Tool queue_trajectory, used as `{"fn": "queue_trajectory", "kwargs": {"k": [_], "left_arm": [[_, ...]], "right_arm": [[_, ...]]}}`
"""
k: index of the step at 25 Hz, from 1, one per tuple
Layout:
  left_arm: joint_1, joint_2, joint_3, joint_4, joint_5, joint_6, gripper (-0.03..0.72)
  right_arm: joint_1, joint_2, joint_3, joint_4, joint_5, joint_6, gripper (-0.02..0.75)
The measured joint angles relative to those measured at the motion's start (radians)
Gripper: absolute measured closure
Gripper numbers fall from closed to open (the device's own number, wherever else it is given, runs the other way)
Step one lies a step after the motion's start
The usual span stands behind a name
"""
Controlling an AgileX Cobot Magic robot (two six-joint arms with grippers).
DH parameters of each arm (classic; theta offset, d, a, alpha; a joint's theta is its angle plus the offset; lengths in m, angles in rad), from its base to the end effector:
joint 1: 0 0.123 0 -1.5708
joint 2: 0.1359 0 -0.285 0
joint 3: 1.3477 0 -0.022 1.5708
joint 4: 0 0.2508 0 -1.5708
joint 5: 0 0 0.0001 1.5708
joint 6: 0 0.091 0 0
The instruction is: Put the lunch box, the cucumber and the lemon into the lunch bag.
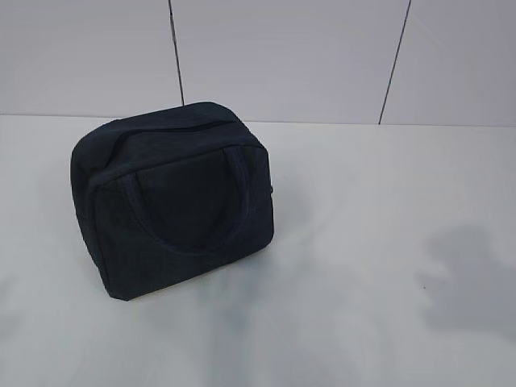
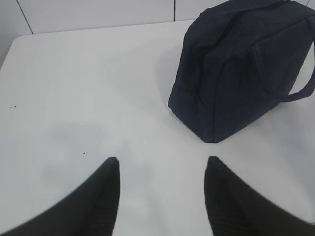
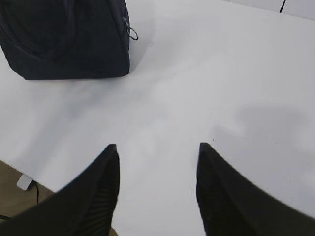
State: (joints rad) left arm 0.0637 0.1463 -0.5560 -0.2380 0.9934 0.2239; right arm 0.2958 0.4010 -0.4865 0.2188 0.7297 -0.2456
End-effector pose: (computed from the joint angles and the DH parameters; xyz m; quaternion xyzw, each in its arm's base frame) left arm 0.0163 -0.0170 0.2997 0.0635 0.8507 -0.0446 0.5198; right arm 0.0682 0.0346 0.2868 -0.1979 0.8470 0.1152 0.4798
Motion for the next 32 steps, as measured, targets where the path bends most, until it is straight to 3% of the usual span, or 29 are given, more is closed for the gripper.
{"fn": "queue_trajectory", "kwargs": {"k": [6,12,20,32], "left_arm": [[0.0,-0.036,0.0,0.025,0.007,-0.042,0.3],[0.0,-0.043,0.002,0.054,0.052,-0.095,0.3],[0.0,-0.054,0.025,0.074,0.099,-0.111,0.3],[0.0,-0.054,0.025,0.089,0.102,-0.119,0.301]], "right_arm": [[0.0,-0.126,0.041,-0.004,0.049,0.03,0.351],[0.0,-0.233,0.041,-0.111,0.129,0.137,0.351],[0.0,-0.264,-0.028,-0.198,0.343,0.166,0.352],[0.0,-0.417,-0.01,-0.243,0.413,0.225,0.352]]}}
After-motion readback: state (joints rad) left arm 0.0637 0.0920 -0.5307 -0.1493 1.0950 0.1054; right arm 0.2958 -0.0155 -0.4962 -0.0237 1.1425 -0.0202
